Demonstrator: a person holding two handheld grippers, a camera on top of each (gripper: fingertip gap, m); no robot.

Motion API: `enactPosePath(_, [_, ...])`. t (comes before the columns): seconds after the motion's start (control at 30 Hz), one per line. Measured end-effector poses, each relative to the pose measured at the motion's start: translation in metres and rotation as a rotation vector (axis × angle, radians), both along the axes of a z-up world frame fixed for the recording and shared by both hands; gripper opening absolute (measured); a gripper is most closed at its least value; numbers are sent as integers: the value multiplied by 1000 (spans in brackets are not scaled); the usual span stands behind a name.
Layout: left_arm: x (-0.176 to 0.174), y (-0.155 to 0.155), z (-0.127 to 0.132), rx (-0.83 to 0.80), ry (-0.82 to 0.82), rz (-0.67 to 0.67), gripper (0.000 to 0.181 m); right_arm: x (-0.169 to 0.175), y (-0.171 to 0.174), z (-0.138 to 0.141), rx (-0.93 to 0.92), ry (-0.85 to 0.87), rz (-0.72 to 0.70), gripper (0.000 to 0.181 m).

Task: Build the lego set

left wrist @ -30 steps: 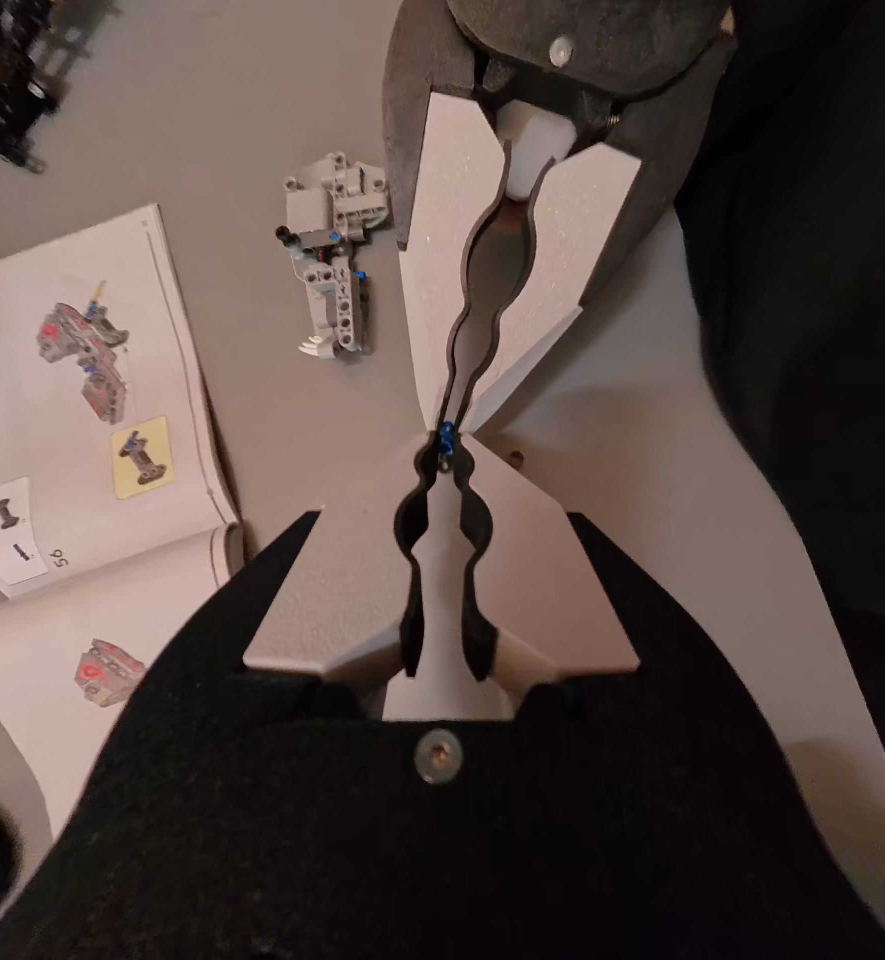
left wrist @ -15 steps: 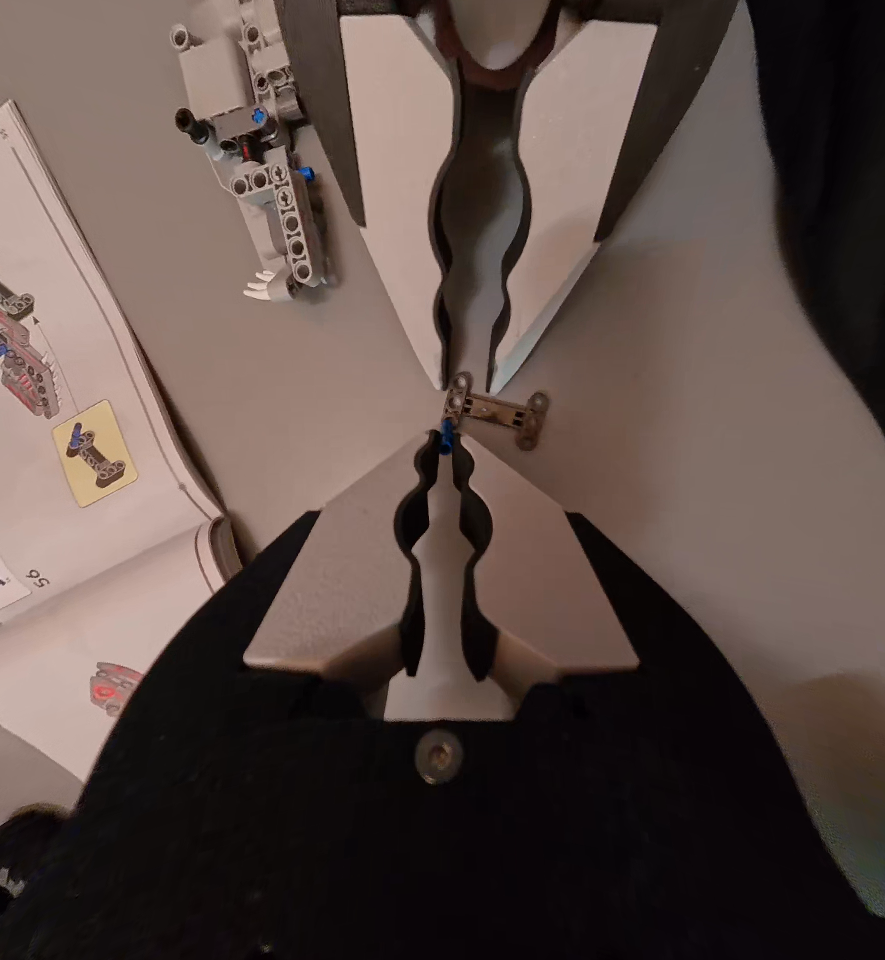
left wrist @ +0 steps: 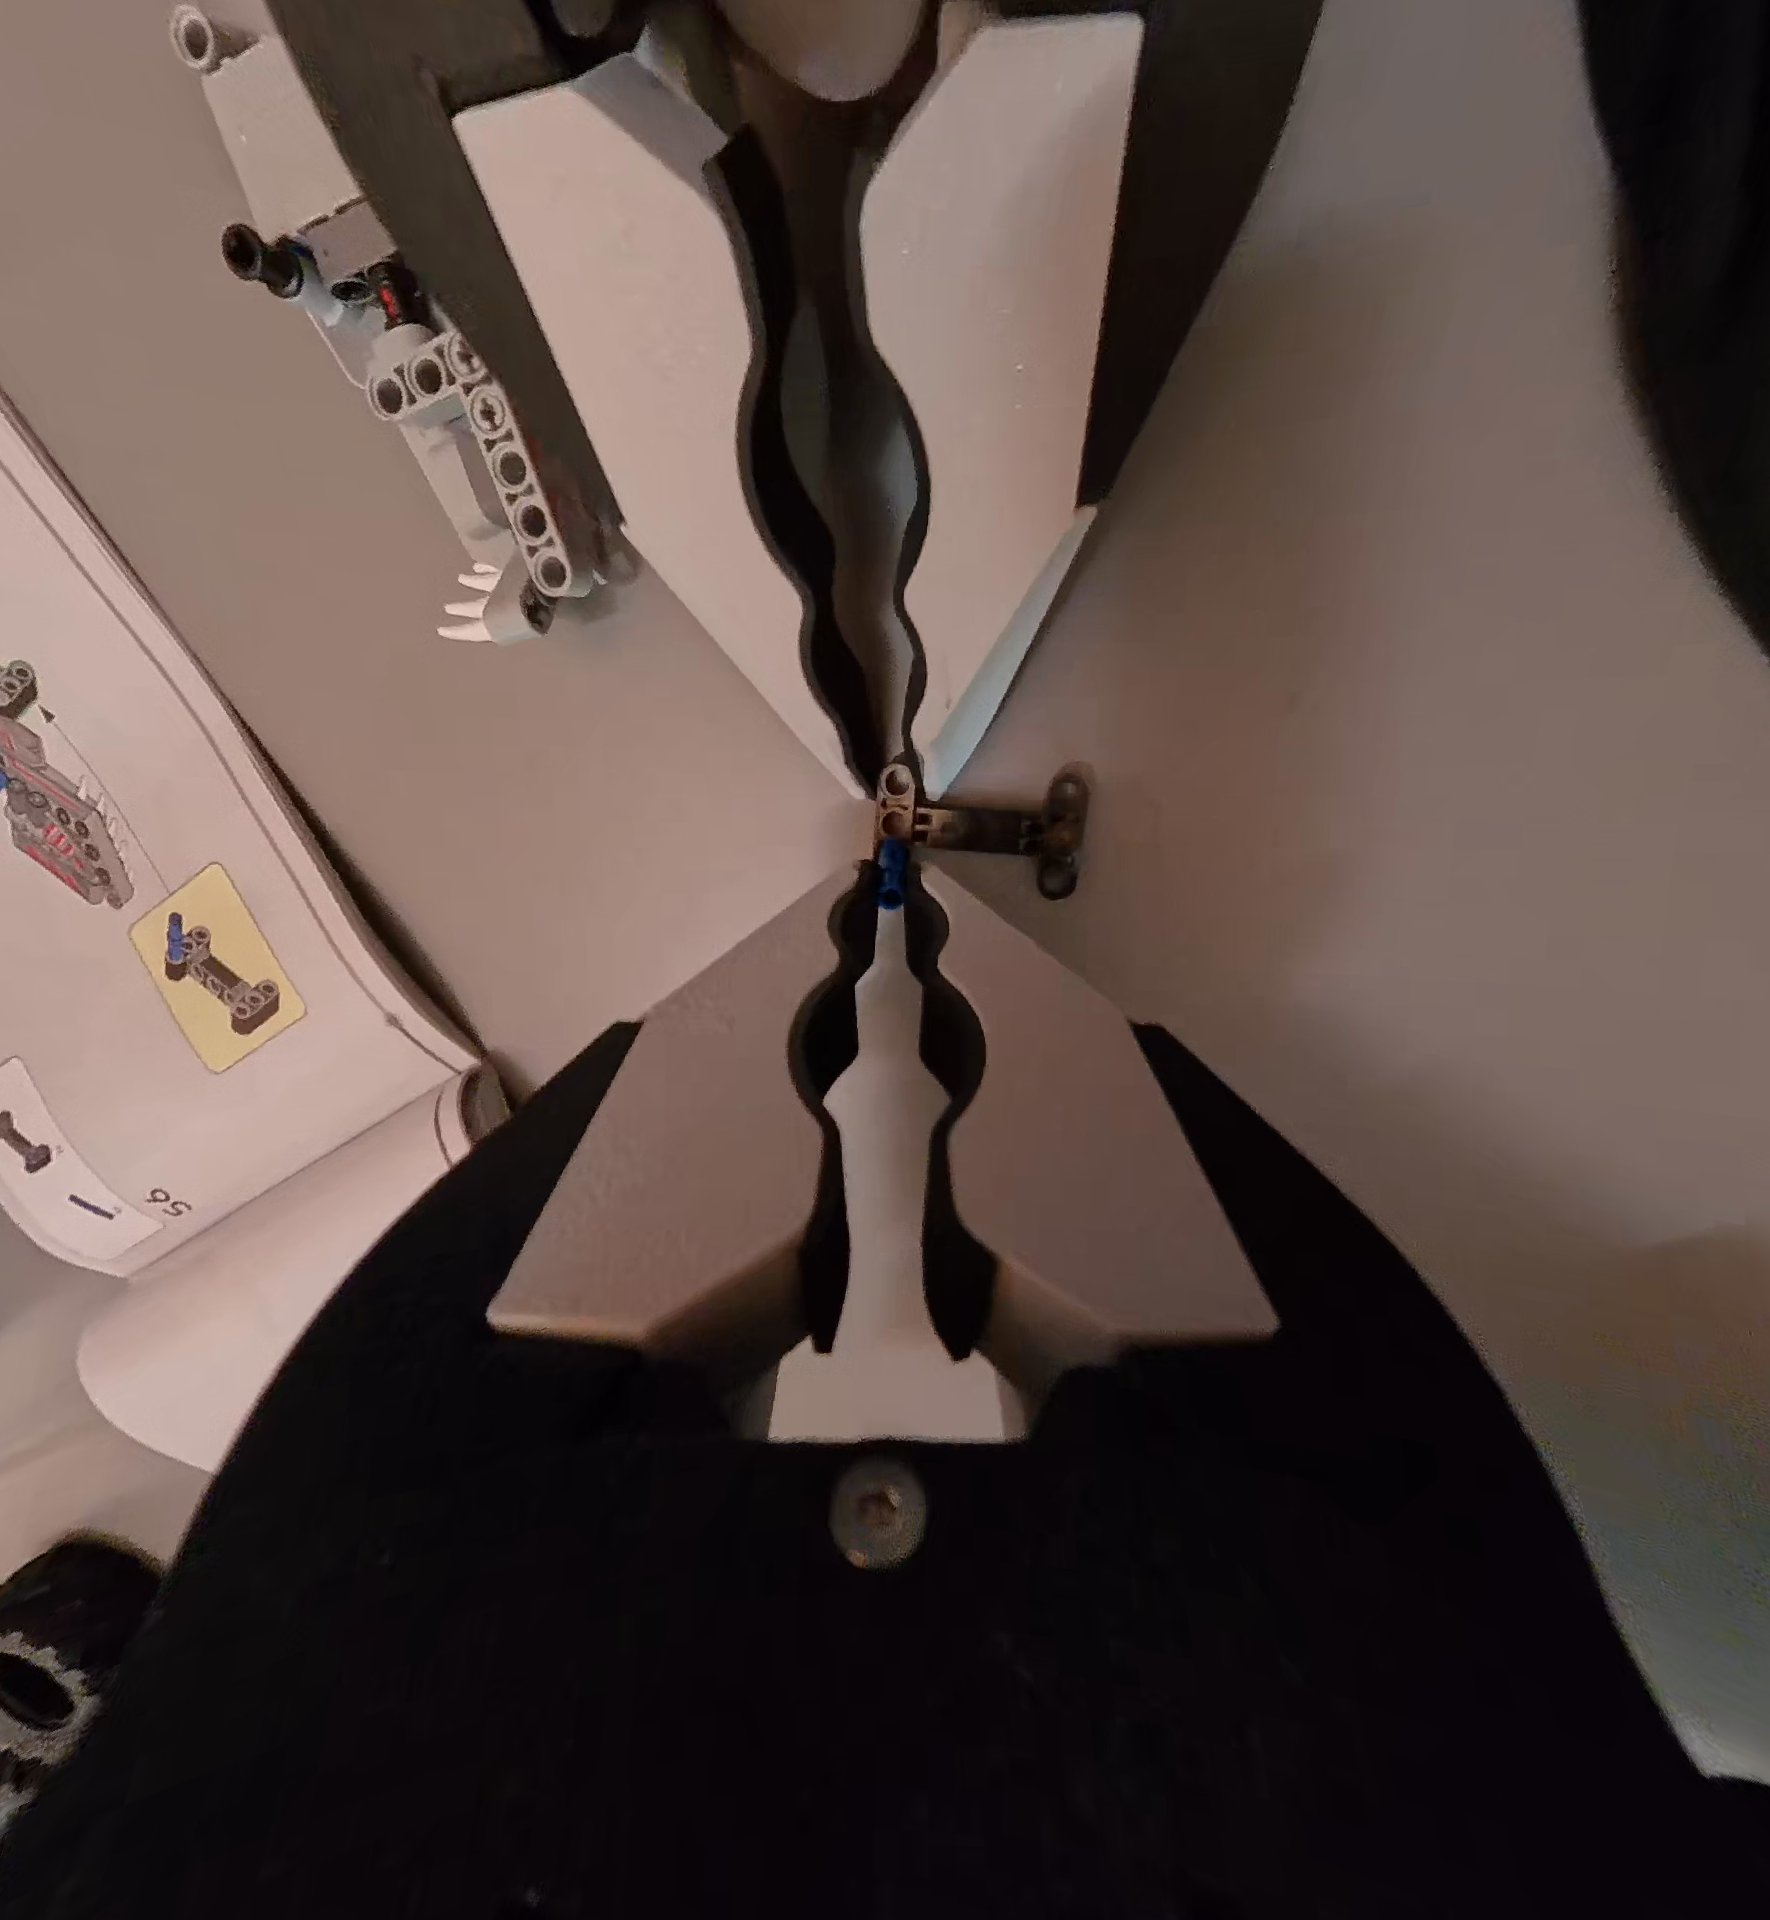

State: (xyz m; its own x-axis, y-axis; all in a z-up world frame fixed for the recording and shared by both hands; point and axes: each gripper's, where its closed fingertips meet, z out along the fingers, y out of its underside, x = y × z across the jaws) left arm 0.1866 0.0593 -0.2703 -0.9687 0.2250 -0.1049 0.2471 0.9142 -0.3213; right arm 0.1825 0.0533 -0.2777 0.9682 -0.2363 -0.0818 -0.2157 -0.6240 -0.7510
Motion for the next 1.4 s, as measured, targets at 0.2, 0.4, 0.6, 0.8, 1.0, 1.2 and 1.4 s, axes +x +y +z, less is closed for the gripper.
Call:
enactPosePath(0.2, [2,1,1,73,-28,-68,2,0,0,0,19,64,-2,6])
enactPosePath(0.4, [3,3,2,126,-40,-103,2,0,0,0,17,58,-2,6])
enactPosePath(0.6, [2,4,0,162,-68,-149,2,0,0,0,24,82,-2,6])
enactPosePath(0.8, [1,3,0,187,-145,-295,2,0,0,0,27,96,-1,7])
enactPosePath(1.0, [1,2,-1,165,-74,-290,2,0,0,0,21,78,-2,7])
enactPosePath(1.2, [1,4,-7,153,-33,-230,2,0,0,0,19,74,-1,7])
enactPosePath(1.4, [-1,3,-7,106,-10,-178,3,0,0,0,22,82,-1,6])
